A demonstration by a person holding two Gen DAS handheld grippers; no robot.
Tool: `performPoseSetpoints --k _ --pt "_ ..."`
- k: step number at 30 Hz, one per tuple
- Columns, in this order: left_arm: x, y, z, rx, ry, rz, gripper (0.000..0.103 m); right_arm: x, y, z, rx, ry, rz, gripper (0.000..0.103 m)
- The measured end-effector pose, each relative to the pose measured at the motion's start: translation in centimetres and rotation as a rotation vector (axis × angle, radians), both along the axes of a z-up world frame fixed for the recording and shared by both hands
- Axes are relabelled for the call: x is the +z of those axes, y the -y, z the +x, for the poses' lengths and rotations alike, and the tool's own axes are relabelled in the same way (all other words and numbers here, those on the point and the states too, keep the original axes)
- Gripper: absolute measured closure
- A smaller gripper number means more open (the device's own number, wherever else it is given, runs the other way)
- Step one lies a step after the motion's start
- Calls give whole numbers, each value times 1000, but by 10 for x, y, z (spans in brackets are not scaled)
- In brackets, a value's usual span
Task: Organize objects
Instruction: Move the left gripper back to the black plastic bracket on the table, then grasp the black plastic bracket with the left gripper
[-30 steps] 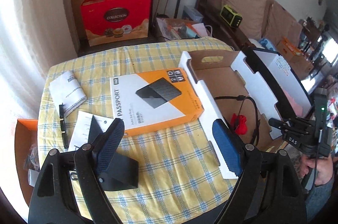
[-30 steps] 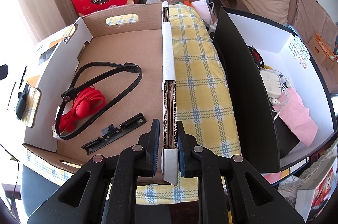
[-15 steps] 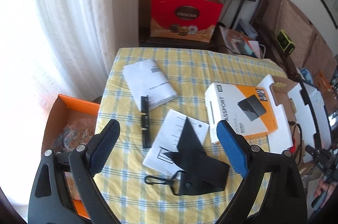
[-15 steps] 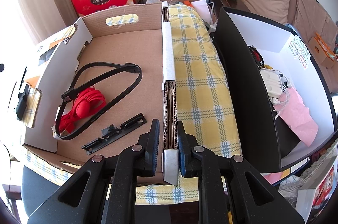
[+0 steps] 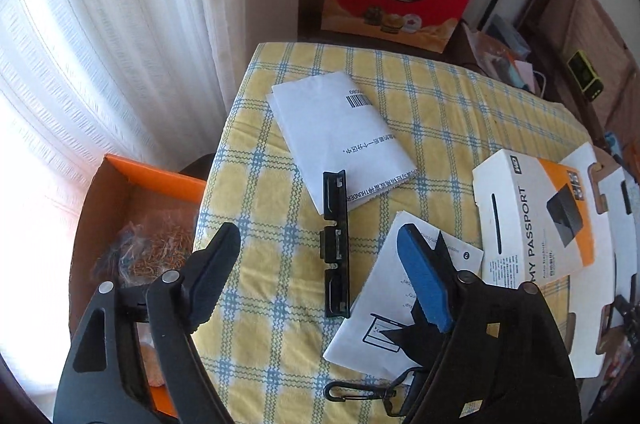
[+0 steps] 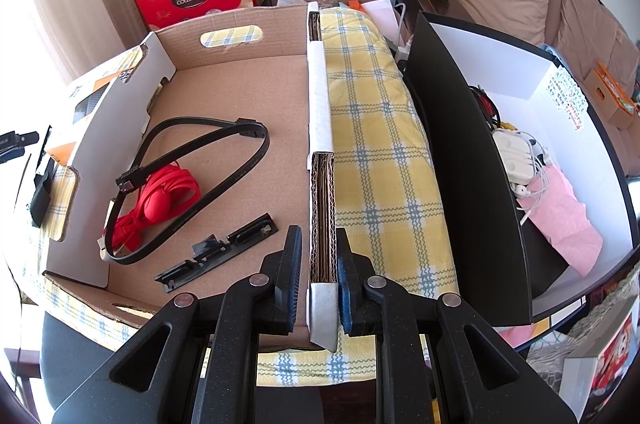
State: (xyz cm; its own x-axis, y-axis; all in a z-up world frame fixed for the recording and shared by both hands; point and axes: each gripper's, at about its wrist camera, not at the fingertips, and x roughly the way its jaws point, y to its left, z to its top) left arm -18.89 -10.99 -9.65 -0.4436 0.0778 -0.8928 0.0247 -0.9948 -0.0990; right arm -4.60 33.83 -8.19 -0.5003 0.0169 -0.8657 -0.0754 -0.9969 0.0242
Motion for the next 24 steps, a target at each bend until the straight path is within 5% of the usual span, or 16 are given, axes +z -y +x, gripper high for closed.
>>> performPoseSetpoints --k 9,19,24 --pt "-15 -4 -11 0 37 4 50 -1 0 0 0 0 0 87" --pt "-19 2 -8 28 26 -24 87 -1 0 0 -1 0 0 87" --pt "-15 6 -4 36 4 -1 88 -1 0 0 0 0 1 87"
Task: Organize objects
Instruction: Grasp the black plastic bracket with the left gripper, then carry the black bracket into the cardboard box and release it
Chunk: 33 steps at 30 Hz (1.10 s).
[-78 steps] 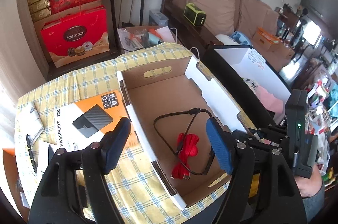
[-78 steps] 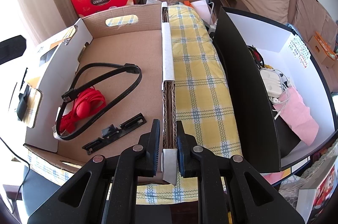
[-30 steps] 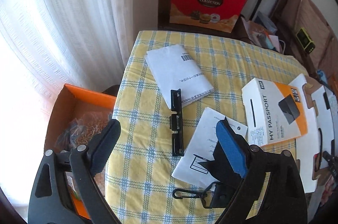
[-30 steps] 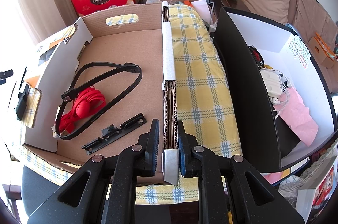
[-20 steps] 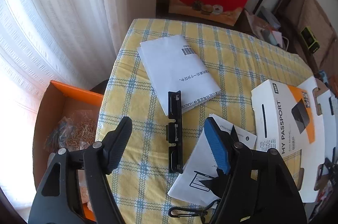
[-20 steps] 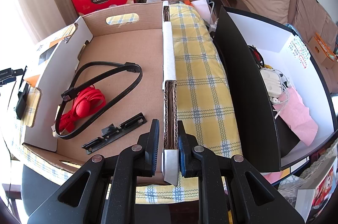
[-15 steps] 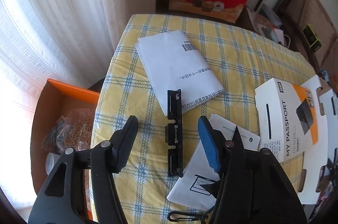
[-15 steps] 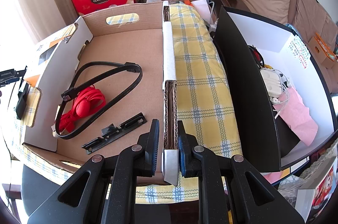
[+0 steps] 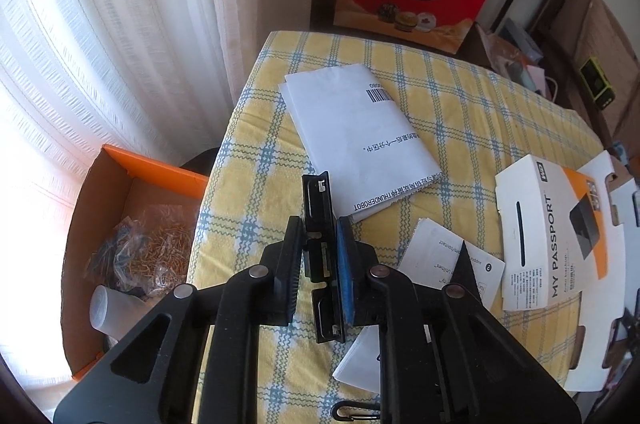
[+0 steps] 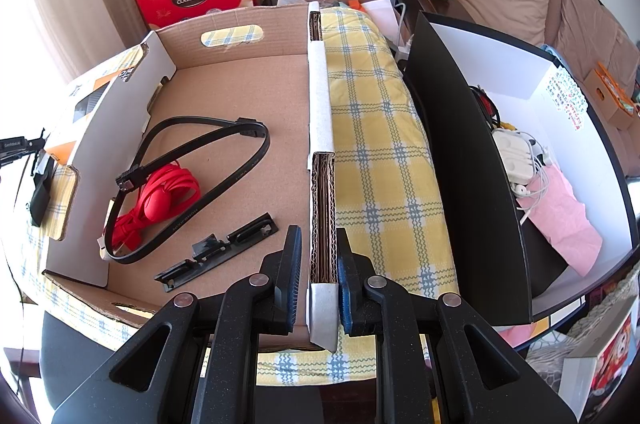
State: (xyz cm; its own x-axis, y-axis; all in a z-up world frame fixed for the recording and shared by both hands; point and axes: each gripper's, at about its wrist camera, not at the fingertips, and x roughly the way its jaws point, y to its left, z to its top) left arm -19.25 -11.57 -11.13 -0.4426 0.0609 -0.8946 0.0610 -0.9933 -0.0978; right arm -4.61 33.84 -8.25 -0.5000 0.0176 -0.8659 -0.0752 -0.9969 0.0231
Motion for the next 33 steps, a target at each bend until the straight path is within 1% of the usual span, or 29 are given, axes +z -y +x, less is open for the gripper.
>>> performPoseSetpoints --k 3,8,14,20,26,33 --pt "7 -6 5 -17 -22 -8 88 -1 0 0 1 0 0 87" --pt "29 -28 15 -65 -73 -8 88 -1 0 1 0 -1 2 87" --pt "58 -65 31 -158 -126 21 88 -3 1 1 -2 -1 0 86" --pt "82 -107 48 -262 -163 45 88 -3 1 2 -1 0 0 86" --pt "99 -146 64 -350 -191 47 88 -3 2 2 0 1 3 86" --pt "109 -180 78 -414 -208 53 88 -3 2 3 0 2 3 86"
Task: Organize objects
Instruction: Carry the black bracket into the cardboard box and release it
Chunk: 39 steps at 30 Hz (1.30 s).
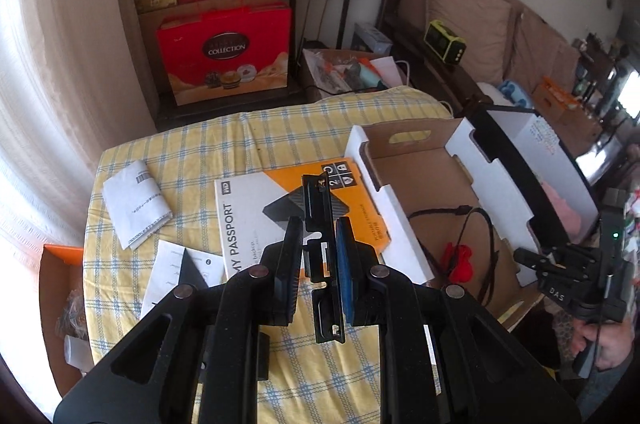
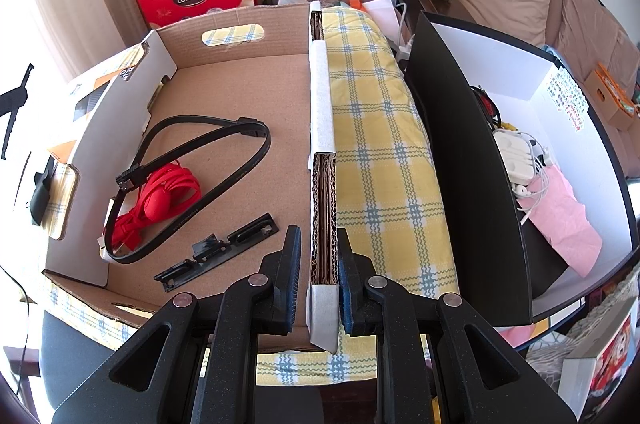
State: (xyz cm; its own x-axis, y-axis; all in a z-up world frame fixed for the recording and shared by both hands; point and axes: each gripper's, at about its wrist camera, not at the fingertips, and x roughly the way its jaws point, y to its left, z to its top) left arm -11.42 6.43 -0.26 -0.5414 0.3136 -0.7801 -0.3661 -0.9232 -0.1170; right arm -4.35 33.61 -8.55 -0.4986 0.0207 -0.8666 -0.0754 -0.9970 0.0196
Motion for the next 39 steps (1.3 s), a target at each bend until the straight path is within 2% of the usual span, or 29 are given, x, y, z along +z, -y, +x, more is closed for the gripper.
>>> performPoseSetpoints --k 22,39 --pt "-2 -87 26 -148 8 -3 88 1 2 0 0 0 -3 86" --pt "-31 -141 38 -260 70 -17 88 3 5 1 4 0 -16 86"
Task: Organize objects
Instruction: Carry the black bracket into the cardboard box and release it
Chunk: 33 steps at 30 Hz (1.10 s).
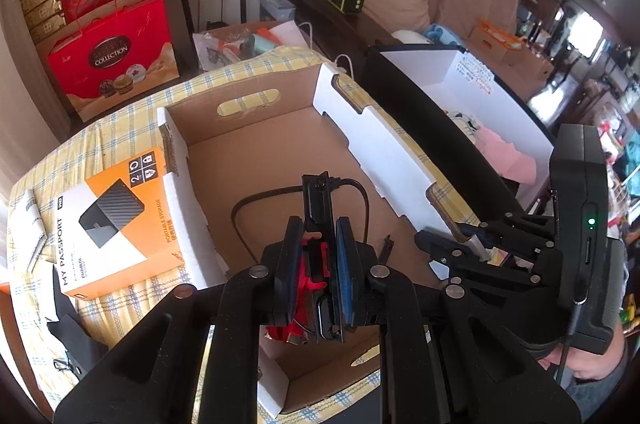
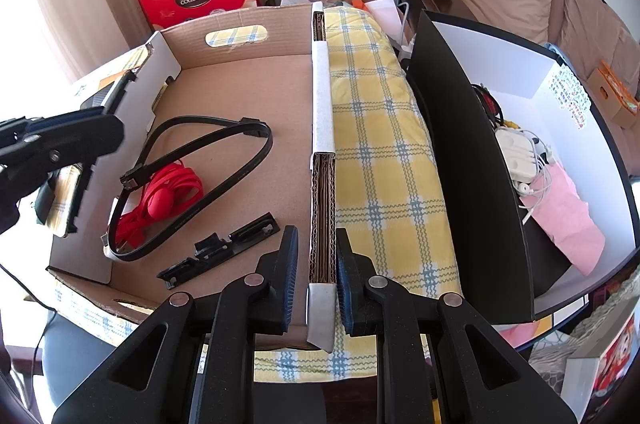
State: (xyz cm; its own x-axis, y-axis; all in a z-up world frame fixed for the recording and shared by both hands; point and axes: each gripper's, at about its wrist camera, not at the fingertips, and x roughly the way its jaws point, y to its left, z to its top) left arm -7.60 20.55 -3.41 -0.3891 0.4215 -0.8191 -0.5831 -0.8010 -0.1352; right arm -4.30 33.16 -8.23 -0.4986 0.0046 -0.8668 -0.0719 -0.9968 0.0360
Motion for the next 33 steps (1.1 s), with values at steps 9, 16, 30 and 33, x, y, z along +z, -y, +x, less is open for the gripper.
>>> performPoseSetpoints --k 9,16,30,33 --pt "-18 -30 4 -87 36 -9 88 3 -4 5 -3 -8 -13 86" --pt "-30 -49 11 -187 73 -14 88 3 -8 6 -3 -10 -23 86" --pt "-18 -36 10 -174 80 51 45 4 -11 6 -4 -12 -28 86" --pt "-7 -26 11 -159 59 64 41 4 -11 6 -5 -11 -30 86"
